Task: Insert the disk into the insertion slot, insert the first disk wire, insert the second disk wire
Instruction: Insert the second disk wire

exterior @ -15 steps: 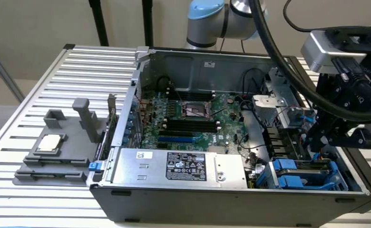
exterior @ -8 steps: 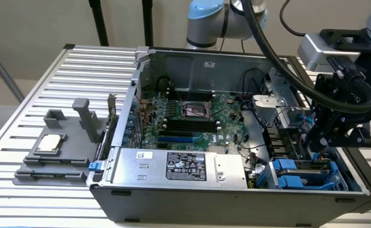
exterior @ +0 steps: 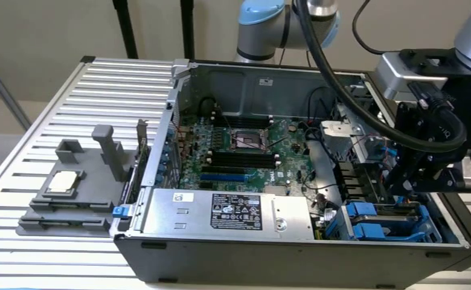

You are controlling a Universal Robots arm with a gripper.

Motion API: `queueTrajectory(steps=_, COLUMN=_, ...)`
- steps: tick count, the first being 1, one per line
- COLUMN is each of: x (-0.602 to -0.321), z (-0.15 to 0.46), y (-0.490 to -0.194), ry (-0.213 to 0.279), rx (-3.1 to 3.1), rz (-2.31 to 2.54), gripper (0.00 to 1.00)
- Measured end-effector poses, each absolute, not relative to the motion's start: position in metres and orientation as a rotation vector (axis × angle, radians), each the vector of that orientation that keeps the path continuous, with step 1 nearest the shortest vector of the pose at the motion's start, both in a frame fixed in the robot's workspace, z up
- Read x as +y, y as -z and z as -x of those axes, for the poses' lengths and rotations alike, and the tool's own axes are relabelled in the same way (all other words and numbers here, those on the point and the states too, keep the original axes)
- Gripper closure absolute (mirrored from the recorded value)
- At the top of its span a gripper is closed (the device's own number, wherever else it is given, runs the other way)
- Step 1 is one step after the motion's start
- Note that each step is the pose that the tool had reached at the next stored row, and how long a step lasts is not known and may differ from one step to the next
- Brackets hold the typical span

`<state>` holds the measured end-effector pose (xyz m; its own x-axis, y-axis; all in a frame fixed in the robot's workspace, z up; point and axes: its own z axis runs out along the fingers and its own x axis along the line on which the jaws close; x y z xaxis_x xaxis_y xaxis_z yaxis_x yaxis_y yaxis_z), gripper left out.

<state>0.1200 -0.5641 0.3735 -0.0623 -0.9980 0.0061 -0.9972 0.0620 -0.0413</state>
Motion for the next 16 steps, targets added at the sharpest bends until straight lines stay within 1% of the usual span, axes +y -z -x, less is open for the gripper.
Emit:
queueTrajectory(steps=3, x=-0.5585, z=-0.1201, y=-0.374, ry=0.06, rx=2.275, rz=2.137, gripper=0.75)
queueTrajectory(steps=16, x=-0.5581, z=-0.1263, y=-0.3737, ry=0.1, rx=2.293, rz=2.157, gripper=0.75)
